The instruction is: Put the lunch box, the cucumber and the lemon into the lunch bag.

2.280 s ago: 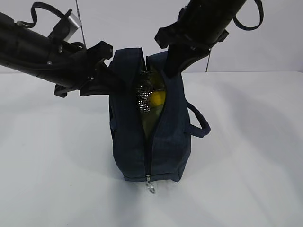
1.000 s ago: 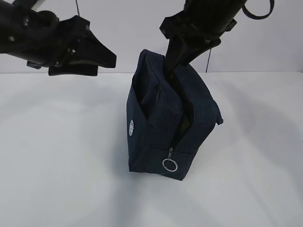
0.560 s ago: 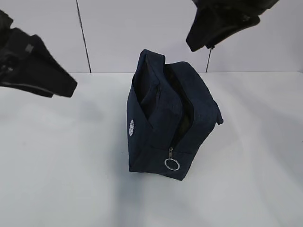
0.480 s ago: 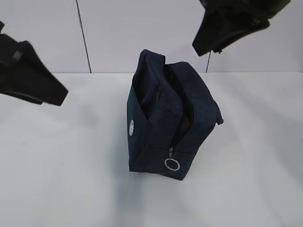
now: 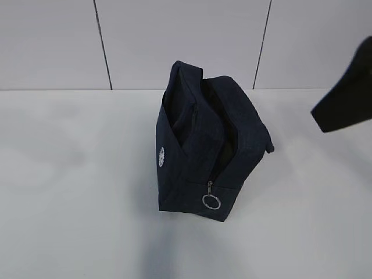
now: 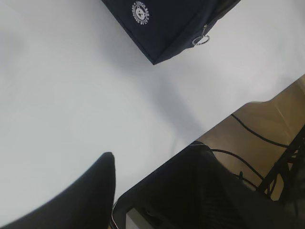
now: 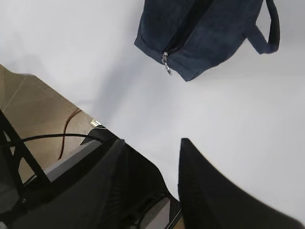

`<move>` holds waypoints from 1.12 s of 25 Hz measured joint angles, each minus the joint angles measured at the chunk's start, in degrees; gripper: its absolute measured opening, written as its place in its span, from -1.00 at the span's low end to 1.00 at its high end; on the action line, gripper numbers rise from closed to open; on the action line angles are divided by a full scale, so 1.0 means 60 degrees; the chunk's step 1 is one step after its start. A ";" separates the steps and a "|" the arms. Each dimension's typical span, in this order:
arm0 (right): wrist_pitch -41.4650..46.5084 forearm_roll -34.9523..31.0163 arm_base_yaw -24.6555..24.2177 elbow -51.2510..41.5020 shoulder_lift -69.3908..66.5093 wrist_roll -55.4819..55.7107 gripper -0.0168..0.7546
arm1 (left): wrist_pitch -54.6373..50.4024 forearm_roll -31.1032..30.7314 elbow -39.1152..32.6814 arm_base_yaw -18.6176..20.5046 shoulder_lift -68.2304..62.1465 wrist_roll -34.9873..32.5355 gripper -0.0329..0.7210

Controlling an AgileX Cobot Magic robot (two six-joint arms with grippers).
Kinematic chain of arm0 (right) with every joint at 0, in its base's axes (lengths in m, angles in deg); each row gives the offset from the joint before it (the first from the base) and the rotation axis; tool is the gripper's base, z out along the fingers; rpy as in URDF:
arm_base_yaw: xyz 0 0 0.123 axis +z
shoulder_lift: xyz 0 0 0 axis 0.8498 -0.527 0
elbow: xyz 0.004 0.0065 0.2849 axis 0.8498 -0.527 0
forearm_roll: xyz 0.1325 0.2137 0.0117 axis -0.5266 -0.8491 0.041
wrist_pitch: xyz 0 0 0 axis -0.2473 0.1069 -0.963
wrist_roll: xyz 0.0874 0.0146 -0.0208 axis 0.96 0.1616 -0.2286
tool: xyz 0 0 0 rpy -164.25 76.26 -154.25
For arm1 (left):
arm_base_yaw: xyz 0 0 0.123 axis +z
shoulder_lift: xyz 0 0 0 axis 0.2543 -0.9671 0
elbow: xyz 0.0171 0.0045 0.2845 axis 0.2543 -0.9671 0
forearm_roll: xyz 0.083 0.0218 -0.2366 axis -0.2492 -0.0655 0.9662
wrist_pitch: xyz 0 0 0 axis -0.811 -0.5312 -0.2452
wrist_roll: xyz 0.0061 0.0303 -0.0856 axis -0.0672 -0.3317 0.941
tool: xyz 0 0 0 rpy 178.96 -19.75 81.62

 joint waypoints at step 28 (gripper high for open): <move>0.0148 0.0058 0.0025 -0.3153 0.6099 0.0497 -0.22 | -0.0158 0.0174 -0.2271 0.0000 0.4518 0.0514 0.16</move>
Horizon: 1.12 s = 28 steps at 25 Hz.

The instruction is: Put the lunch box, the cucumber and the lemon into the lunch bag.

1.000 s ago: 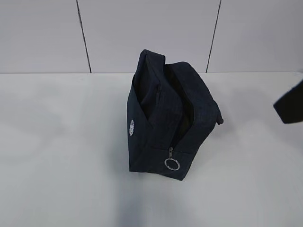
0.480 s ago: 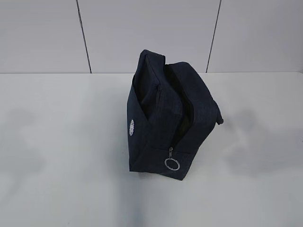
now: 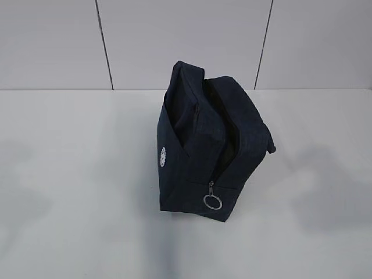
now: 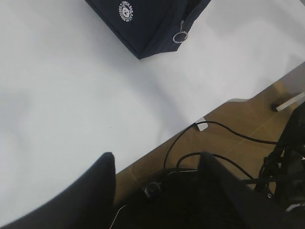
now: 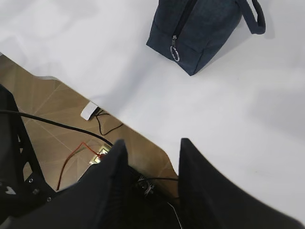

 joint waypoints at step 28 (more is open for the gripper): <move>0.0000 -0.0019 0.0000 -0.1132 0.0000 0.0631 0.11 | 0.0000 0.0110 0.0000 0.0000 0.0022 0.0059 0.16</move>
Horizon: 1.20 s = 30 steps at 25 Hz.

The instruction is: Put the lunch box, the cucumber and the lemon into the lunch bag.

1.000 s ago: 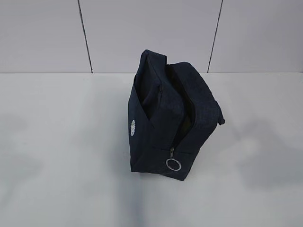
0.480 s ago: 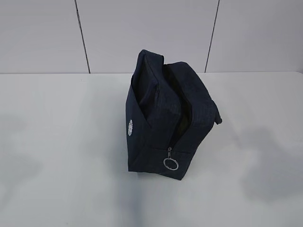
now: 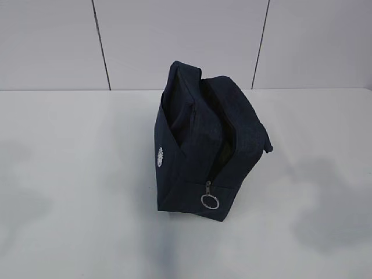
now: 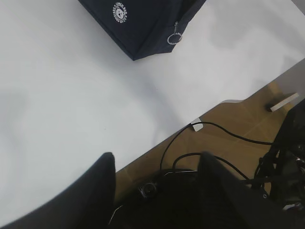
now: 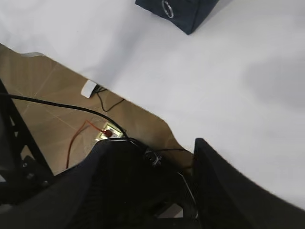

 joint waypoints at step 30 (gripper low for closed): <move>-0.3526 -0.0839 0.0000 -0.0229 -0.3405 0.0004 0.11 | 0.0000 0.0000 0.0000 0.0000 0.0000 0.0006 0.15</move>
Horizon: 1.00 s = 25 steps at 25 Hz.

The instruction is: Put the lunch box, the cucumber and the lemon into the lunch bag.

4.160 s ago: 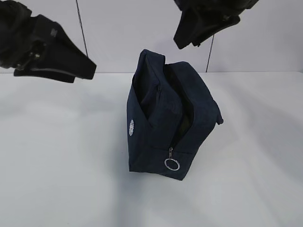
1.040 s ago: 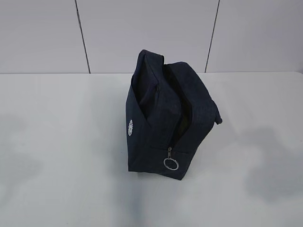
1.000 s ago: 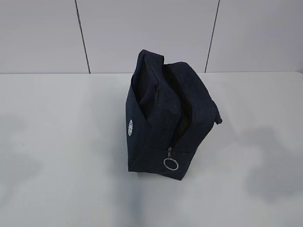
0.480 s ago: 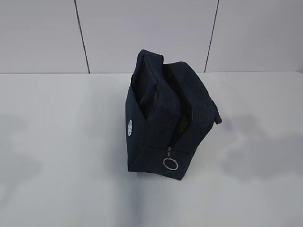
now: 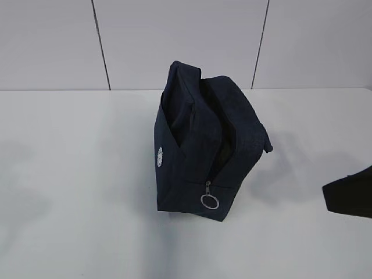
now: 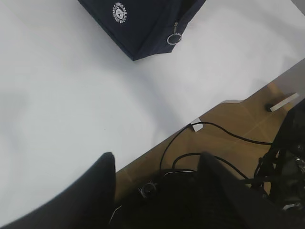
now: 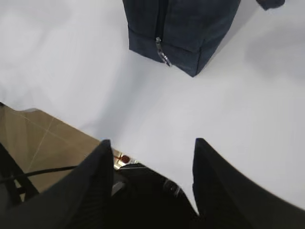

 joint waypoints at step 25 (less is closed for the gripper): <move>-0.5006 -0.5757 0.1038 -0.3952 -0.0043 -0.6033 0.11 | 0.0000 0.0000 0.0000 0.0000 0.0000 0.0000 0.13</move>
